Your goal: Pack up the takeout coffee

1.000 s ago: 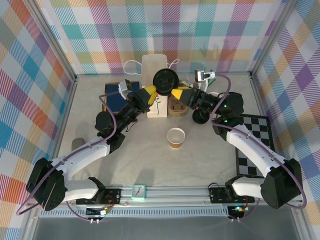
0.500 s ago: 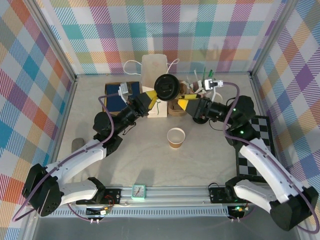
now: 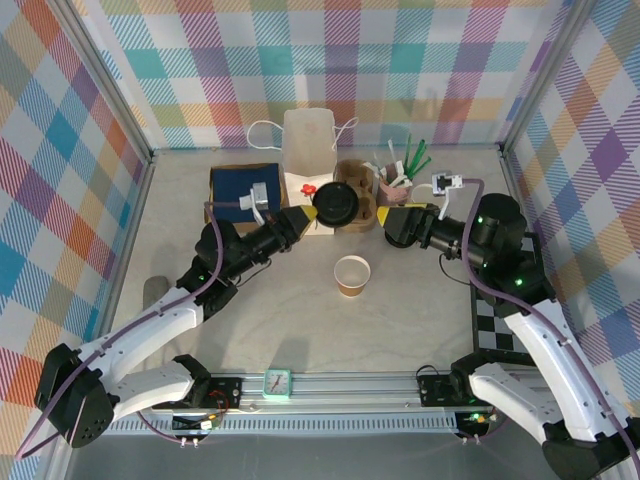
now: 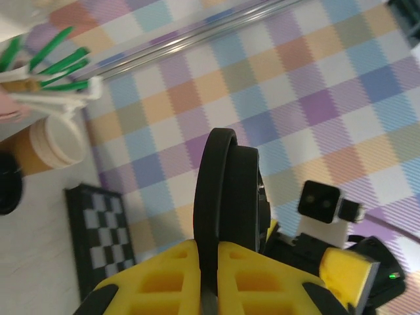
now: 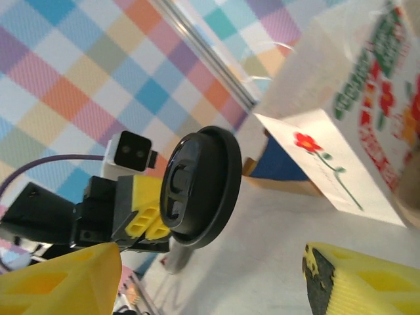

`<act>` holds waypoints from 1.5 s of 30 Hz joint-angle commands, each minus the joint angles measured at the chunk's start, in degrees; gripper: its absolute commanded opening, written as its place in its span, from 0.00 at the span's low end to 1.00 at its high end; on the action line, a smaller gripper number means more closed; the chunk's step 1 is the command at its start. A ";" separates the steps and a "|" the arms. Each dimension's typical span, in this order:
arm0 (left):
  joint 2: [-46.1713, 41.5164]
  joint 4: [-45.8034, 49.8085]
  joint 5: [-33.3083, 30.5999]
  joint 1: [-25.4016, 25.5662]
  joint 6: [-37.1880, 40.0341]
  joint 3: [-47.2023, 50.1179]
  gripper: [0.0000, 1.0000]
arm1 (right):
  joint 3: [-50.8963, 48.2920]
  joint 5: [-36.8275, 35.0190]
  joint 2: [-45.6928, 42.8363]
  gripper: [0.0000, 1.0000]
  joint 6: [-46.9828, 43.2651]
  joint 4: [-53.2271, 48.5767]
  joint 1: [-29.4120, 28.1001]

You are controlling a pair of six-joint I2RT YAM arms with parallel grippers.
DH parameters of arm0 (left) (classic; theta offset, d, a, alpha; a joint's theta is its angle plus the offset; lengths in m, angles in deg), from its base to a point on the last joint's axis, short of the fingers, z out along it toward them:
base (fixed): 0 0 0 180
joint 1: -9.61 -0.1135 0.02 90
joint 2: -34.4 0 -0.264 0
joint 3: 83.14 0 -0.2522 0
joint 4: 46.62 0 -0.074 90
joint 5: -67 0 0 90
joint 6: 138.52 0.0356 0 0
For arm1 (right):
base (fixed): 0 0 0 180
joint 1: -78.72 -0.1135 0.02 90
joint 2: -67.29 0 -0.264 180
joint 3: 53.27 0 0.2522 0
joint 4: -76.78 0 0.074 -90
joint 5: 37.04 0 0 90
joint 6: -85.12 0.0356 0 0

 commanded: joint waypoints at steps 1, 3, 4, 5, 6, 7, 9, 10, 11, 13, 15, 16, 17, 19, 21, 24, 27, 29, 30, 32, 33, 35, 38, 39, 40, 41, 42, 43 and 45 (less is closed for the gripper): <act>0.09 3.76 0.93 -0.25 1.14 2.26 0.11 | 1.01 -3.25 0.53 0.73 -2.89 -5.35 0.56; 0.20 4.63 1.11 -0.29 1.16 3.56 0.11 | 0.95 -3.60 0.59 0.73 -3.02 -5.82 0.81; 0.20 5.39 1.03 -0.25 1.38 4.32 0.11 | 0.92 -3.69 0.57 0.73 -3.15 -5.98 0.91; 0.31 5.92 0.90 -0.25 1.49 4.94 0.11 | 0.92 -3.78 0.56 0.73 -3.24 -6.16 1.00; 0.35 6.07 0.90 -0.29 1.37 5.91 0.11 | 0.92 -3.84 0.62 0.73 -3.29 -6.33 1.14; 0.60 5.69 0.94 -0.25 1.02 6.95 0.11 | 0.92 -3.80 0.59 0.73 -3.36 -6.41 1.26; 1.35 4.13 1.19 -0.10 0.17 8.90 0.11 | 0.84 -3.80 0.73 0.73 -3.37 -6.49 1.40; 1.97 3.19 1.37 0.00 -0.20 9.69 0.11 | 0.75 -3.80 0.89 0.73 -3.35 -6.39 1.36; 2.59 2.33 1.49 0.14 -0.42 10.31 0.11 | 0.75 -3.65 1.00 0.73 -3.30 -6.22 1.45; 4.32 -0.01 1.77 0.36 -0.98 11.63 0.11 | 0.50 -3.29 1.46 0.72 -2.94 -5.61 1.40; 6.59 -2.76 2.33 0.45 -1.65 12.69 0.10 | 0.31 -2.98 1.77 0.72 -2.79 -5.21 1.45; 7.80 -4.35 2.72 0.48 -2.11 13.15 0.10 | 0.31 -2.76 2.06 0.72 -2.68 -5.13 1.47; 8.96 -5.87 3.01 0.54 -2.47 13.49 0.10 | 0.35 -2.67 2.09 0.72 -2.65 -5.06 1.50; 11.52 -9.19 3.76 0.63 -3.36 14.00 0.09 | 0.31 -2.66 2.10 0.71 -2.56 -4.94 1.53; 13.27 -10.90 4.32 0.88 -3.69 13.97 0.09 | 0.31 -2.66 1.83 0.71 -2.66 -5.06 1.53; 14.32 -9.40 4.30 1.31 -2.86 13.22 0.08 | -0.04 -2.91 1.25 0.71 -2.86 -5.15 1.62; 14.52 -8.69 4.19 1.46 -2.22 12.98 0.08 | -0.73 -3.26 0.65 0.71 -2.97 -5.11 1.71; 14.67 -7.78 3.93 1.51 -1.54 13.03 0.08 | -1.16 -3.27 0.46 0.71 -3.04 -5.07 1.71; 14.84 -7.64 3.76 1.50 -1.36 13.17 0.09 | -1.32 -3.27 0.32 0.71 -2.99 -4.96 1.80; 15.44 -8.28 3.83 1.58 -1.45 13.54 0.08 | -1.53 -3.27 0.37 0.71 -2.91 -4.76 1.82; 15.87 -8.85 3.93 1.59 -1.64 13.73 0.08 | -1.62 -3.19 0.23 0.71 -2.84 -4.52 1.90; 16.72 -10.17 4.10 1.68 -1.92 14.00 0.08 | -1.78 -3.01 0.21 0.71 -2.66 -4.24 1.90; 17.83 -11.30 4.26 1.77 -2.11 14.10 0.08 | -1.97 -2.92 0.27 0.70 -2.56 -4.04 1.89; 18.23 -11.56 4.36 1.77 -2.11 14.17 0.08 | -1.96 -2.92 0.21 0.70 -2.65 -3.96 1.89; 18.52 -11.81 4.44 1.77 -2.18 14.18 0.08 | -1.94 -2.92 0.28 0.70 -2.57 -3.96 1.97; 18.84 -12.07 4.50 1.77 -2.20 14.27 0.08 | -1.93 -2.84 0.20 0.70 -2.49 -3.92 1.97; 19.06 -12.29 4.54 1.77 -2.20 14.35 0.08 | -1.97 -2.83 0.14 0.70 -2.48 -3.96 1.96; 19.24 -12.47 4.54 1.85 -2.20 14.43 0.09 | -2.04 -2.83 0.03 0.70 -2.47 -3.92 1.97; 19.68 -12.89 4.46 1.86 -2.20 14.54 0.09 | -2.20 -2.92 -0.09 0.70 -2.43 -3.67 1.97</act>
